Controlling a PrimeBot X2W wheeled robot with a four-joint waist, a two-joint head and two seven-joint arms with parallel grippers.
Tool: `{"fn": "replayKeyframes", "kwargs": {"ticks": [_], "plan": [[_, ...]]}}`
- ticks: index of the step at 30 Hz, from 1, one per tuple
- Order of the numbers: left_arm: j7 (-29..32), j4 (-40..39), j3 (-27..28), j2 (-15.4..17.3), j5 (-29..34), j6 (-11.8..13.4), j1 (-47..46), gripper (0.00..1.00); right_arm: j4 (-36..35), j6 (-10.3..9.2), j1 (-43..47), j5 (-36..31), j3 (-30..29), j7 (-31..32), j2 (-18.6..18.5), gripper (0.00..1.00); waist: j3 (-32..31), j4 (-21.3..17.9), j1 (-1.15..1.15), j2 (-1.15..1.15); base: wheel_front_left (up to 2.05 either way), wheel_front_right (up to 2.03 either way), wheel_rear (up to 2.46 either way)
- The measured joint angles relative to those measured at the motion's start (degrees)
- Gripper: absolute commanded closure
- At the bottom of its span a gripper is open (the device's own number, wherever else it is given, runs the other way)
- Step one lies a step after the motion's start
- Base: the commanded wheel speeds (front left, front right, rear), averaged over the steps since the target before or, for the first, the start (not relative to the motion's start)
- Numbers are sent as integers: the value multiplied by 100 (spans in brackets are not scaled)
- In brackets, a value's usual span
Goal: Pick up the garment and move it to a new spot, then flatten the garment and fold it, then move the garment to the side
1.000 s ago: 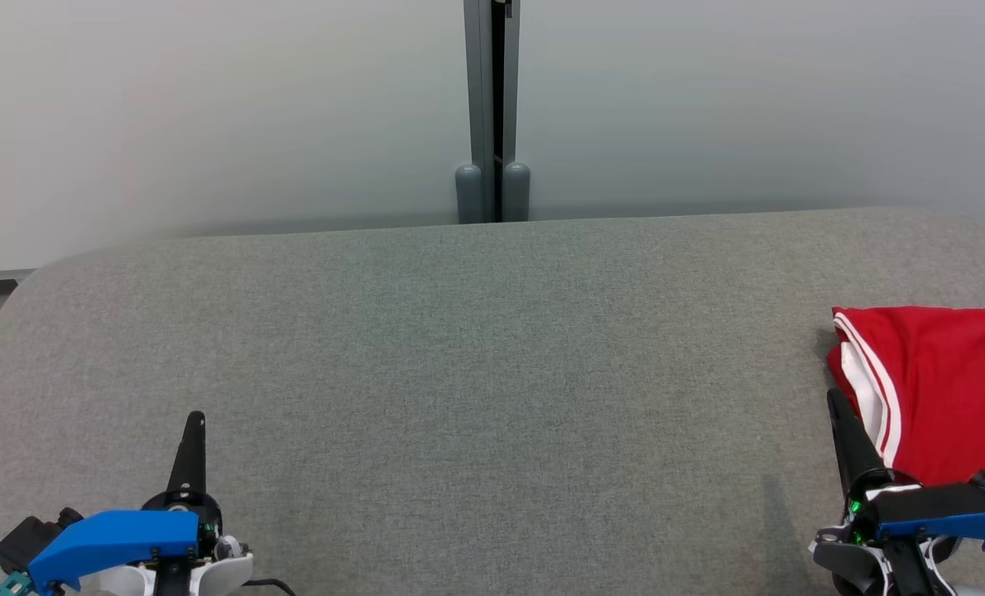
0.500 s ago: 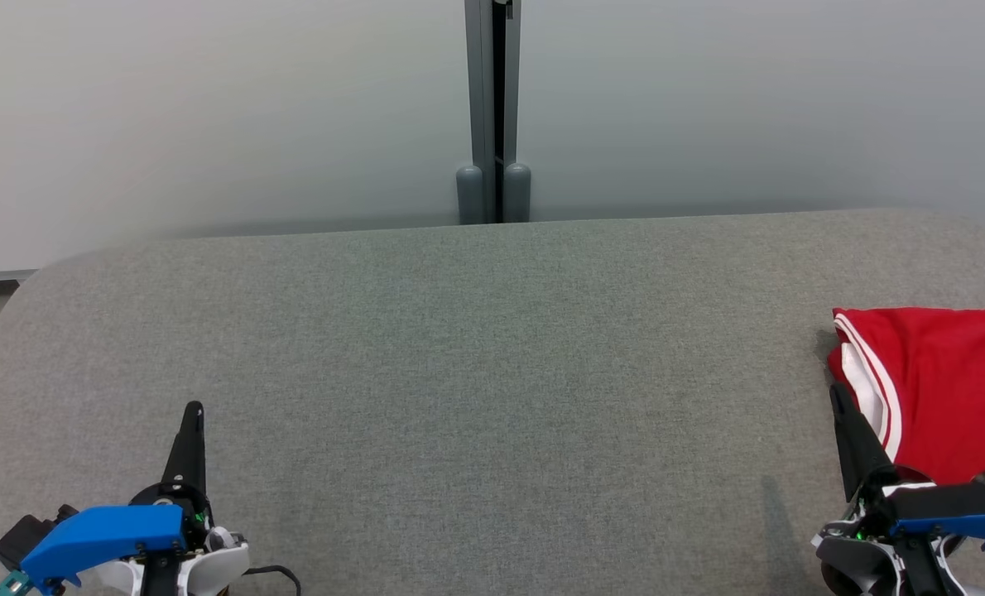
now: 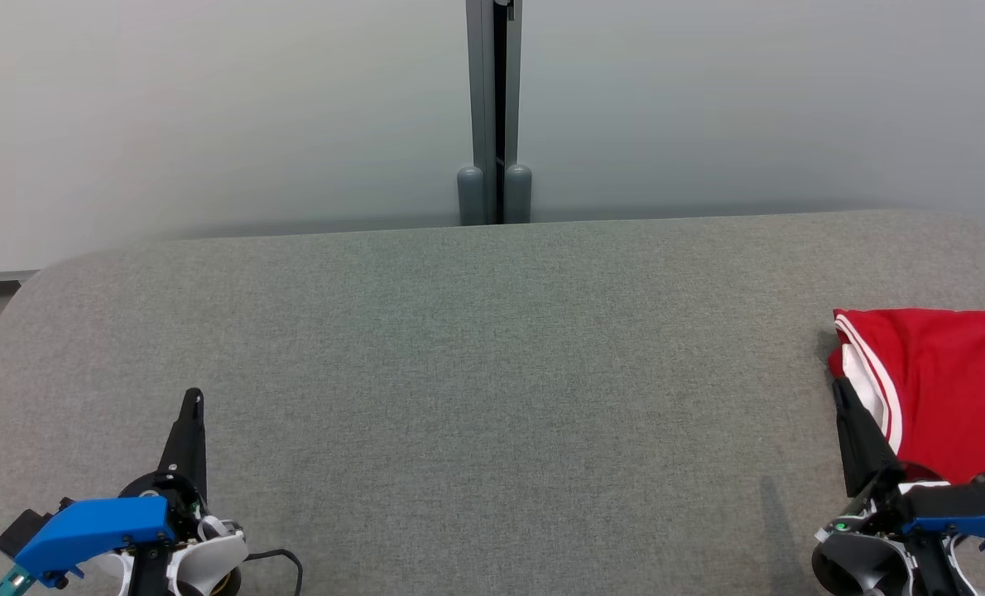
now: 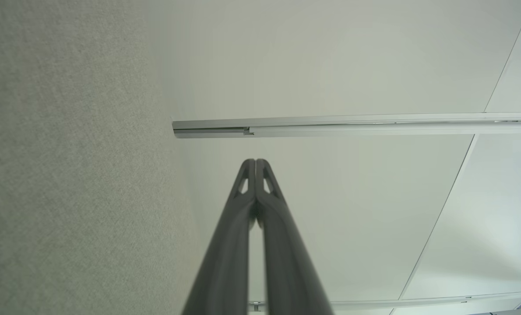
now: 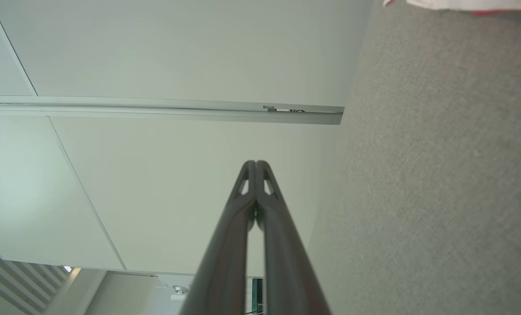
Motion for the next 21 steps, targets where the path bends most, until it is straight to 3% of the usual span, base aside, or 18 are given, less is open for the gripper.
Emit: {"fn": "replayKeyframes", "kwargs": {"ticks": [21], "plan": [[29,-25,5,0,-140,-7,-16,100,-32,-1,5,156,-7,43,-2,100,-3,2,0,0,0,0,0]]}}
